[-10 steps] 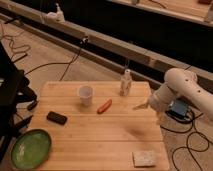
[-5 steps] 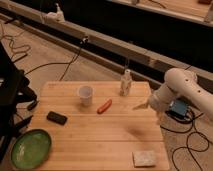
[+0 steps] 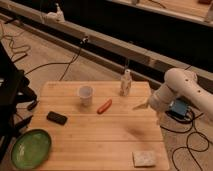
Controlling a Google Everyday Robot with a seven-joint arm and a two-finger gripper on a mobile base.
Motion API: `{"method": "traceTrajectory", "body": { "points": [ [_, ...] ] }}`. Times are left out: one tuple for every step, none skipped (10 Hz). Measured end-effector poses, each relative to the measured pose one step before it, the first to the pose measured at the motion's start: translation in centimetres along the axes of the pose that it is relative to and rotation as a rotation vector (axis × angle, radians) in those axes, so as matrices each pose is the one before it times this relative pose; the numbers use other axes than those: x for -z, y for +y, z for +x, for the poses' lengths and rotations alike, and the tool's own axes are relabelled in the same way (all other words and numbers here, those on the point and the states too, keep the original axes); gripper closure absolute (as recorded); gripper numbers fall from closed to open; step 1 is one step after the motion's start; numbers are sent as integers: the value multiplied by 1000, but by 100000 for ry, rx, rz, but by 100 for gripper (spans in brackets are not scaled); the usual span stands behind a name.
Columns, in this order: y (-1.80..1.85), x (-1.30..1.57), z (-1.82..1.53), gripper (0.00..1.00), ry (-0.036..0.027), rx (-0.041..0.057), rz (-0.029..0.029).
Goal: Place the ceramic cup in the ceramic bowl
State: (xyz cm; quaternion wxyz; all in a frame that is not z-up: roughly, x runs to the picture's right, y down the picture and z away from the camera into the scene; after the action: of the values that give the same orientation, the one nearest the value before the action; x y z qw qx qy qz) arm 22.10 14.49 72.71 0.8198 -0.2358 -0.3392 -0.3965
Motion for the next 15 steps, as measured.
{"method": "traceTrajectory", "body": {
  "points": [
    [0,1,0,20,4,-1,-2],
    [0,-2,-1,20,-5,1,-2],
    [-2,4,0,20,5,1,6],
    [-34,43,34,20,42,-46,116],
    [-55,89,45,20,-49,-42,-16],
    [-714,48,55,20,-252,1132,-696],
    [-1751,-242,-508,20,-2250,2598,82],
    [-1787,-594,-579,20,-1775,3123,-74],
    [-2020,-867,-662,20,-1862,3286,-407],
    [-2679,-1262,-573,20,-1155,3655,-805],
    [-1949,-815,-140,20,171,2364,-189],
    [-2492,-821,53,20,1776,2733,76],
    [-2493,-441,313,20,3521,2381,956],
    [-2749,-312,354,20,4220,2431,1627],
    [-2430,-190,300,20,3715,1877,1756]
  ]
}}
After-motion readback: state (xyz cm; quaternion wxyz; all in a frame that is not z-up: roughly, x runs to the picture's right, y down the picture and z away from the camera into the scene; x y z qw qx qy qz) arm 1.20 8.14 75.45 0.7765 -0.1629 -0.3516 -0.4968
